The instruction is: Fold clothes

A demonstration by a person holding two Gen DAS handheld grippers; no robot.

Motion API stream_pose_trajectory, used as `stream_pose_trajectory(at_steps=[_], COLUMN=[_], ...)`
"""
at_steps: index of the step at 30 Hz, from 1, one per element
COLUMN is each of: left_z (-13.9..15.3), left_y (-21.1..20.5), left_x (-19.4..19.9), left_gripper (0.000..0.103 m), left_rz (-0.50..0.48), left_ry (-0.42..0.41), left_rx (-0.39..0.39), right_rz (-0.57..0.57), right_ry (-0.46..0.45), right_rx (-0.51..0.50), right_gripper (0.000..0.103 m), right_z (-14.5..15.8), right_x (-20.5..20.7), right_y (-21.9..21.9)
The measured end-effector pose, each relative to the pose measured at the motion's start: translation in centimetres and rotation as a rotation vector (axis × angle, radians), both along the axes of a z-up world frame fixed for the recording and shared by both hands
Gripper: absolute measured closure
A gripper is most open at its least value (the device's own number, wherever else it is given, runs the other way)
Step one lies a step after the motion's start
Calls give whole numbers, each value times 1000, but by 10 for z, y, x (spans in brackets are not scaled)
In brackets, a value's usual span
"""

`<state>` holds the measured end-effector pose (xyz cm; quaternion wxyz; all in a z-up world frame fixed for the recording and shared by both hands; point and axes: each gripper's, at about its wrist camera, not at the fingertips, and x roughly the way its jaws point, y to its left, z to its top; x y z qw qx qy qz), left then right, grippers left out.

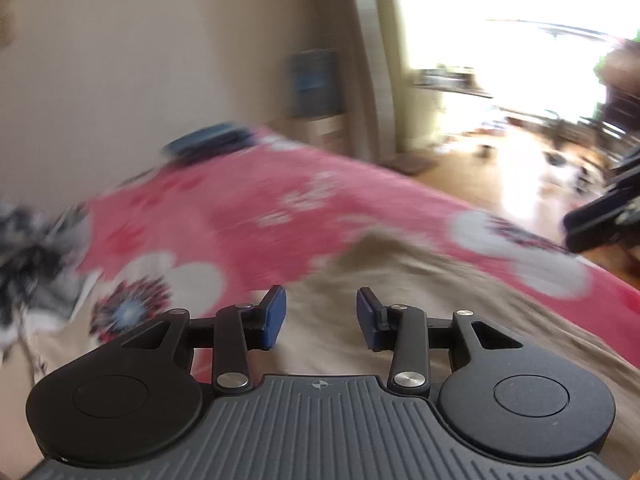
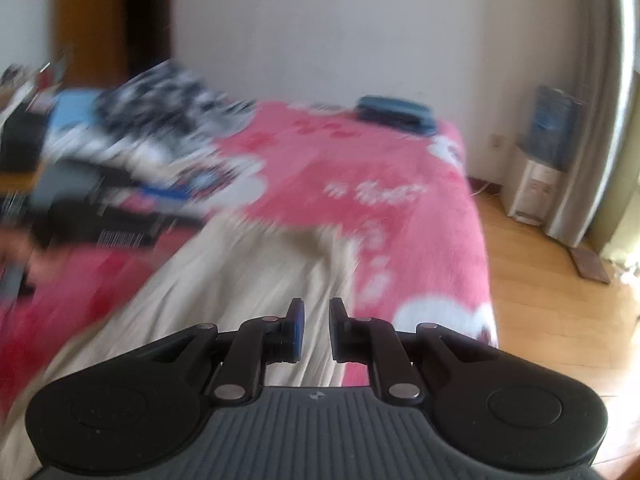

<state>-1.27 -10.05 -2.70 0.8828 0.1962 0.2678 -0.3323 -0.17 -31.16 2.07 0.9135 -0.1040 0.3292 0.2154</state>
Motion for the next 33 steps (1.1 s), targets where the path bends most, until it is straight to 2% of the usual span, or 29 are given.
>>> stream_pose_trajectory(at_steps=[4,5,8,10,12,14,15,17,19,22,23,25,26,29,32,33], left_z=[17,15,-16,-42,-46,-35,-27,-12,-2,-13,-25,-50,-55,-50,-53,-53], left_y=[-7,-10,-23,-25,-21,-21,-22,-22,-25,-34,-34,-26,-22,-14,-11,-11], left_x=[-47,-61,-107,-120,-119,-116,-118,-130,-148,-179,-187,-199,-202,-202,-207,-209], left_gripper=[64,64,64,64,63,64,64,64,64,64,64,64,64,64,64,64], left_rz=[-151,-191,-296,-275,-244,-213,-217,-265,-356,-480,-494,-471,-455,-431,-474,-485], left_ry=[2,5,16,4,0,11,8,-8,-6,55,85,108,115,150,119,113], left_rx=[19,46,194,288,284,275,266,240,222,281,334,406,411,380,418,431], right_rz=[162,208,354,346,312,266,258,281,344,456,488,496,496,438,400,385], right_ry=[103,124,150,196,194,201,201,154,123,166,184,167,160,184,174,184], right_rx=[-62,-70,-143,-217,-274,-244,-266,-326,-342,-301,-306,-389,-424,-372,-379,-424], right_gripper=[89,89,89,89,90,90,90,90,90,90,90,91,91,91,91,91], right_z=[-14,-19,-37,-55,-69,-61,-54,-41,-33,-42,-49,-71,-81,-63,-63,-73], right_x=[-69,-86,-136,-154,-168,-175,-176,-183,-189,-196,-201,-210,-214,-211,-211,-209], right_y=[19,26,39,31,12,-3,-3,3,13,31,35,36,36,39,33,27])
